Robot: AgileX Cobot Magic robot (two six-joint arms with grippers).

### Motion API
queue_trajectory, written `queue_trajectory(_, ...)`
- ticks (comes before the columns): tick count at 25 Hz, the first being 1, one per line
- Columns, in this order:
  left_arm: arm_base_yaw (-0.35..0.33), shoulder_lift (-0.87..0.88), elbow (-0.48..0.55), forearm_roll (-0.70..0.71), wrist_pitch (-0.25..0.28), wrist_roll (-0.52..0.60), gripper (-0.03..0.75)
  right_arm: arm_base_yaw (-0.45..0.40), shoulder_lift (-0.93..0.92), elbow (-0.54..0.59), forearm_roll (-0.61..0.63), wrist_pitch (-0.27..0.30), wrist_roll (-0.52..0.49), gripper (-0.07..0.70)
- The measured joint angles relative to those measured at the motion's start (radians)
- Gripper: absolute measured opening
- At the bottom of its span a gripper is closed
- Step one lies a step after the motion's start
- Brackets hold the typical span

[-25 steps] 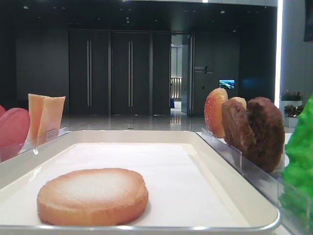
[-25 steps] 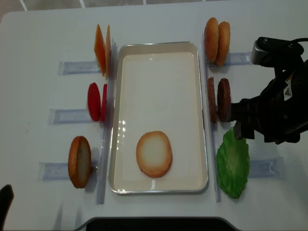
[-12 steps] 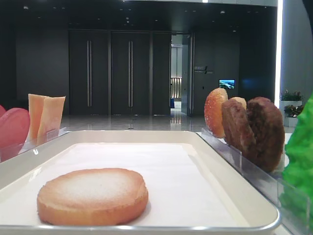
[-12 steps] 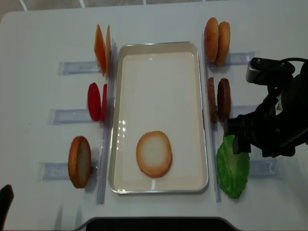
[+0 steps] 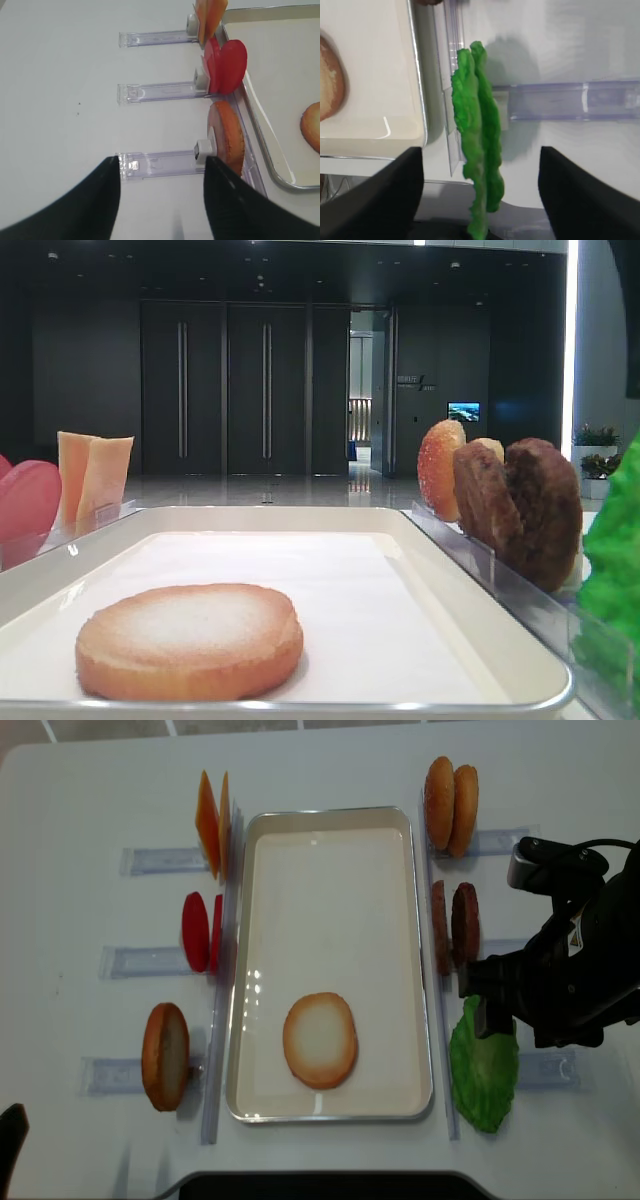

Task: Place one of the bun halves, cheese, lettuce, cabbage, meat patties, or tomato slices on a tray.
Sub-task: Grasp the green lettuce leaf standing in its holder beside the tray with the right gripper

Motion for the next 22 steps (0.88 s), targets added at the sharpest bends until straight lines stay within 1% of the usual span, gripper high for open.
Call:
queue_trajectory(5, 0.000, 0.000, 0.000, 0.000, 0.000, 0.000, 0.408, 0.000, 0.000, 0.000, 0.013, 0.021, 0.003, 0.457)
queue_trajectory(9, 0.000, 0.000, 0.000, 0.000, 0.000, 0.000, 0.408, 0.000, 0.000, 0.000, 0.023, 0.024, 0.005, 0.396)
queue_trajectory(12, 0.000, 0.000, 0.000, 0.000, 0.000, 0.000, 0.408, 0.000, 0.000, 0.000, 0.023, 0.022, 0.008, 0.301)
queue_trajectory(18, 0.000, 0.000, 0.000, 0.000, 0.000, 0.000, 0.408, 0.000, 0.000, 0.000, 0.023, 0.014, 0.021, 0.032)
queue_trajectory(19, 0.000, 0.000, 0.000, 0.000, 0.000, 0.000, 0.408, 0.000, 0.000, 0.000, 0.023, 0.014, 0.022, 0.015)
queue_trajectory(22, 0.000, 0.000, 0.000, 0.000, 0.000, 0.000, 0.408, 0.000, 0.000, 0.000, 0.023, 0.014, 0.022, 0.015)
